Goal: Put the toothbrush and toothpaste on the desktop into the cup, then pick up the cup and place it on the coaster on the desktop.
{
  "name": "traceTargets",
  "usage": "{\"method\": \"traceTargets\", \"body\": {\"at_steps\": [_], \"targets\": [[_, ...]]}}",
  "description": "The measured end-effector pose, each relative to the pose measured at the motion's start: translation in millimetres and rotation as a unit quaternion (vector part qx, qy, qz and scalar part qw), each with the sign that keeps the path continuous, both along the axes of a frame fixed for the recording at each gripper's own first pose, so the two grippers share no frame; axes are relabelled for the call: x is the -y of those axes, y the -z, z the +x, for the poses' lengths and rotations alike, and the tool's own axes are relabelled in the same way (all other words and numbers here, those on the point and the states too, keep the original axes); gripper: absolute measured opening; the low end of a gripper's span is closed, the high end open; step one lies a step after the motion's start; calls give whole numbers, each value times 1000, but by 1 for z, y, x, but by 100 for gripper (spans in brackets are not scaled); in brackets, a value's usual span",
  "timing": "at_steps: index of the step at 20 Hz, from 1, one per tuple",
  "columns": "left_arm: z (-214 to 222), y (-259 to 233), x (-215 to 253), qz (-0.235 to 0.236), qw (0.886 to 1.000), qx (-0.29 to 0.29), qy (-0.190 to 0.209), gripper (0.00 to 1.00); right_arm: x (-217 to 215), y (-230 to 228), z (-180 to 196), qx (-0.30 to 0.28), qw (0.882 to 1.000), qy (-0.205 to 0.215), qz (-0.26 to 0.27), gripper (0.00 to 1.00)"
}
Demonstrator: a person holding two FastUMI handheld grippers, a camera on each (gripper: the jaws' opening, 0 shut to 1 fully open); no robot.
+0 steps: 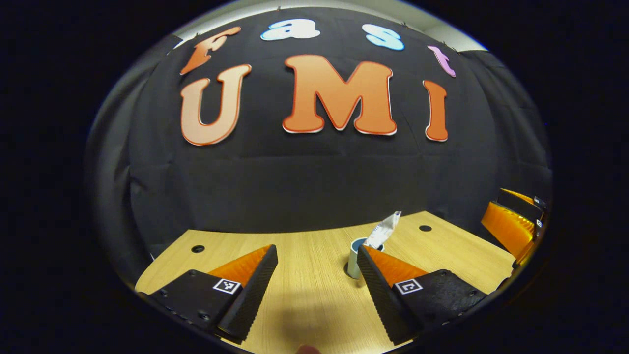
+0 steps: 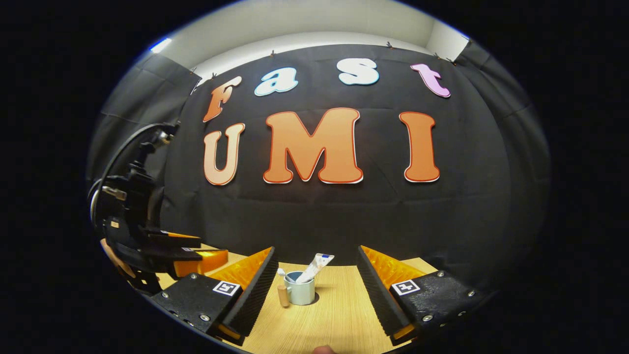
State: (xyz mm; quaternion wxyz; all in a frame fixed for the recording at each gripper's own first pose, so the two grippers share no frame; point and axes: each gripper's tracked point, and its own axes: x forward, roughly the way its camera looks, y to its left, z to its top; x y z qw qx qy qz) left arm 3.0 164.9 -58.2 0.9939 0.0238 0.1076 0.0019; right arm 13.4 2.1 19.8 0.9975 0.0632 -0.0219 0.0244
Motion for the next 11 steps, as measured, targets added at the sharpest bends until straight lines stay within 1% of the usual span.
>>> {"method": "traceTargets", "body": {"at_steps": [2, 4, 8, 11], "targets": [[-14, -13, -20, 5, 999, 30, -18, 98, -7, 0, 0, 2, 1000, -3, -7, 96], [-23, -20, -26, 3, 998, 56, -28, 98, -17, -1, -2, 5, 1000, -10, -13, 96], [-36, -27, -29, -1, 996, 86, -24, 97, -36, -1, -1, 6, 999, -27, -21, 96], [-40, -29, -31, -3, 995, 95, -21, 97, -45, -4, 1, 8, 999, -32, -24, 96]]}}
